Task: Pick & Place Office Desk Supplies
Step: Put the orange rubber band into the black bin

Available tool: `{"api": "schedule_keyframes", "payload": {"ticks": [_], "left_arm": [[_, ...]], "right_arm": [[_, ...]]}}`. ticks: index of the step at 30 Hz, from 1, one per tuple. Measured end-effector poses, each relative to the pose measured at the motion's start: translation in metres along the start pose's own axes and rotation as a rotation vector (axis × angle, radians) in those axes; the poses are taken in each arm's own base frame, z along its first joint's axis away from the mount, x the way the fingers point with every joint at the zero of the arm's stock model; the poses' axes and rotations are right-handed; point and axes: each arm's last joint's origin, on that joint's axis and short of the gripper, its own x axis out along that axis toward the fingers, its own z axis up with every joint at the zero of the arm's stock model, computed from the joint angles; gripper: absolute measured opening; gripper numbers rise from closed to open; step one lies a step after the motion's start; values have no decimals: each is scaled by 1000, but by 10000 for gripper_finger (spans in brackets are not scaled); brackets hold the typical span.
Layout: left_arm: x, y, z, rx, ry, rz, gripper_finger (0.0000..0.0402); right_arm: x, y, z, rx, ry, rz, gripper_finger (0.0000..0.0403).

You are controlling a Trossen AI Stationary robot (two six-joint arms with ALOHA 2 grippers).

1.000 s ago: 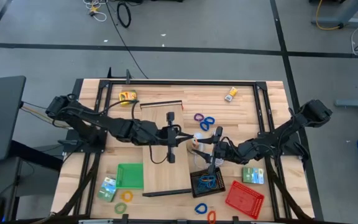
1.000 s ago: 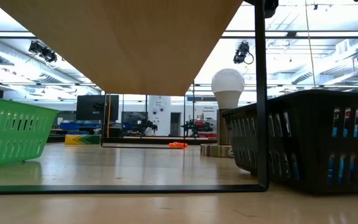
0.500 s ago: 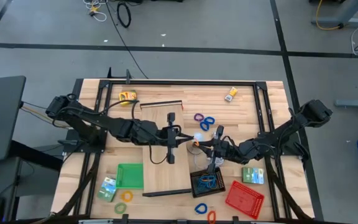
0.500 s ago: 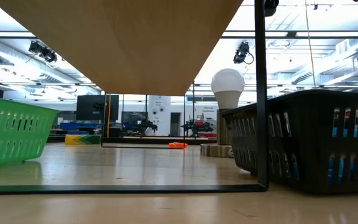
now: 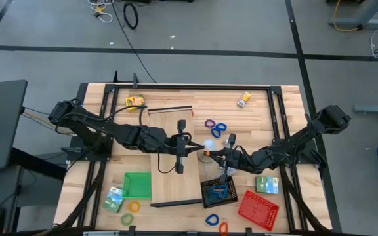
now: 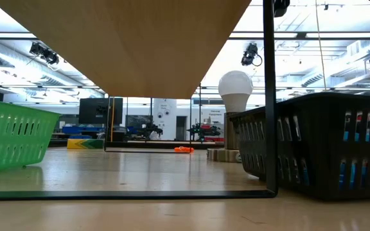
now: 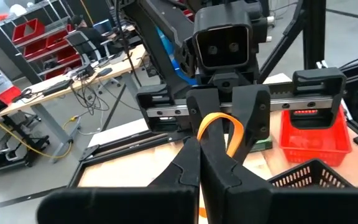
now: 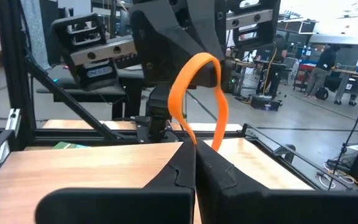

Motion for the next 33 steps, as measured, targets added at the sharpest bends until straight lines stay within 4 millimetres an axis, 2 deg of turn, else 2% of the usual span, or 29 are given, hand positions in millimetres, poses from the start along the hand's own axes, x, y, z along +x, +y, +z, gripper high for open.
{"api": "schedule_keyframes", "payload": {"ticks": [12,16,21,28,33], "left_arm": [[-1,-6,-2,-83,-11,-187,11],[-1,-9,-3,-107,-19,-285,37],[-2,-11,-4,-138,-2,-323,78],[-4,-17,-5,-150,17,-393,153],[-10,-28,-8,-126,78,-439,187]], "right_arm": [[-15,17,-3,33,45,38,1],[-19,21,-5,43,58,52,0],[-26,27,-12,72,120,76,0],[-37,34,-26,107,240,76,0],[-46,39,-38,176,372,160,0]]}}
